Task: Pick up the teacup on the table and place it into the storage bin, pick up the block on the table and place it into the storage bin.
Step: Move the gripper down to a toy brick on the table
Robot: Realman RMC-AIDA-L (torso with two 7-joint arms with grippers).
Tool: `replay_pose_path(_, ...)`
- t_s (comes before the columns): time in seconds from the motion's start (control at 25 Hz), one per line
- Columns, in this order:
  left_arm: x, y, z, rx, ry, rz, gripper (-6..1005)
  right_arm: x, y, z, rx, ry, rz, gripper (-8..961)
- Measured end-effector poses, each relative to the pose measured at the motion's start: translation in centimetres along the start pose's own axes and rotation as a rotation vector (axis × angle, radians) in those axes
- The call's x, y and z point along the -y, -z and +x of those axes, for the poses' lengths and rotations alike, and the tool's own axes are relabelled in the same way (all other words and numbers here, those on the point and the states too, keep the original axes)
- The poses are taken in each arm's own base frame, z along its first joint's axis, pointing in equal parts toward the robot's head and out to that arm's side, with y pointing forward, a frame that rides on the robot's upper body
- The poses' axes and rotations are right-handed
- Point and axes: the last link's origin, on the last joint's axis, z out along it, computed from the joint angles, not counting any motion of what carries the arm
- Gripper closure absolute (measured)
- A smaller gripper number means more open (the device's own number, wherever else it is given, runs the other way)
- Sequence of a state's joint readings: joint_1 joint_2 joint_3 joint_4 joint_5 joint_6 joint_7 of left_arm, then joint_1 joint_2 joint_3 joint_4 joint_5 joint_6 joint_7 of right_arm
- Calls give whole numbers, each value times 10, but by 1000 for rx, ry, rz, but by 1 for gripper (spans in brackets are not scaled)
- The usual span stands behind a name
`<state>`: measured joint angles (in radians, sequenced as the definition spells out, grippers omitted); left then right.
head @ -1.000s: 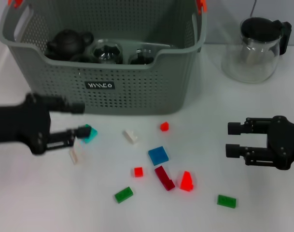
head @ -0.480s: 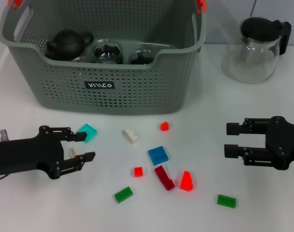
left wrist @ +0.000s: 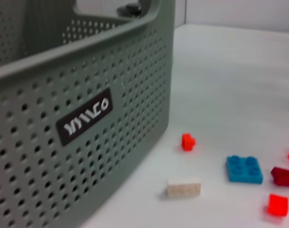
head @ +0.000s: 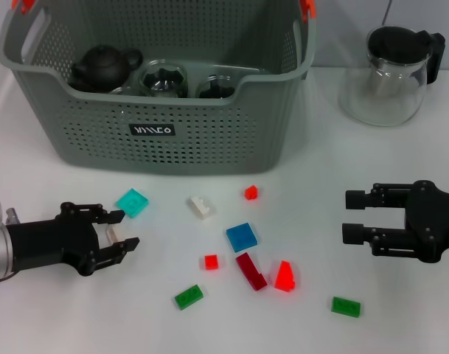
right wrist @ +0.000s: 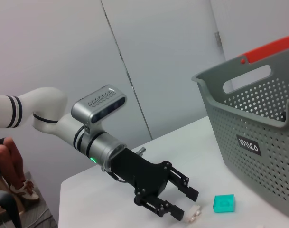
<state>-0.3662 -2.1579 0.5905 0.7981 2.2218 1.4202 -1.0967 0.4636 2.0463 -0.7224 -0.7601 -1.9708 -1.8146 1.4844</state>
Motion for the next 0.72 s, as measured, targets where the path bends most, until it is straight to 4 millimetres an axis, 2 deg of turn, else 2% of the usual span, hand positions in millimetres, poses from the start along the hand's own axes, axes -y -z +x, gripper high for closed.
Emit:
replay_pose_path(0.48, 3, 0, -8, 31, 11, 45, 481, 0, 1, 2, 0, -7, 2, 298)
replay_pose_path(0.72, 3, 0, -8, 35, 4, 50, 438, 0, 1, 2, -1, -8, 3, 298)
